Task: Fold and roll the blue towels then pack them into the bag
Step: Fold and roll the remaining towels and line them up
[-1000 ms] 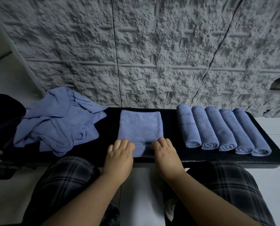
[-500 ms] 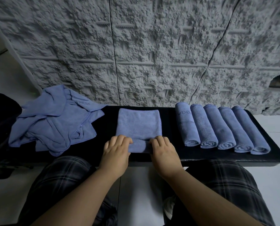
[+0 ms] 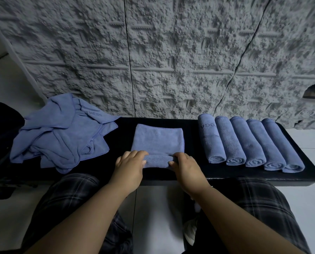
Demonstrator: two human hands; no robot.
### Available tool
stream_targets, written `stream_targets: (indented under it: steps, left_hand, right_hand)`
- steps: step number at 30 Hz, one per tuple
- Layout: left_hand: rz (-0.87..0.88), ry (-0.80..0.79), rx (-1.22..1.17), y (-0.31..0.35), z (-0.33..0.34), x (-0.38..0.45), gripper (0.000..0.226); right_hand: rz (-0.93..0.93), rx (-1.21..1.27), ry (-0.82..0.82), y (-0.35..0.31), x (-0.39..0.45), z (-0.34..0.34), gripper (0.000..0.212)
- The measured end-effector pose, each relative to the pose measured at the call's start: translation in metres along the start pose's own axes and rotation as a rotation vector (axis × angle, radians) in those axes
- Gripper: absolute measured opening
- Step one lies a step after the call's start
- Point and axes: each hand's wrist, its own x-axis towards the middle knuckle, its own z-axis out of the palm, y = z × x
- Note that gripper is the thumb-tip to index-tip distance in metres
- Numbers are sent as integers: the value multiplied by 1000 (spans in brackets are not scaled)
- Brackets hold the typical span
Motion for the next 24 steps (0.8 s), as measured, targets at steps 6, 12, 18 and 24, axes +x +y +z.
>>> stream_targets:
  steps: [6,12,18,24]
  left_hand:
    - [-39,-120,57,6,-5,2,29]
    - [13,133,31,7,-1,-8,28]
    - [165,270,135,17,1,-11,29]
    - [136,236,177,10,8,-10,20]
  right_hand:
    - [104,78,-134,-8,-3,-8,30]
    - [17,-417,237,-11,-7,4,18]
    - [-278,-384,382,-8,-7,11,10]
    - [-205,-375,401,-7,-9,17,14]
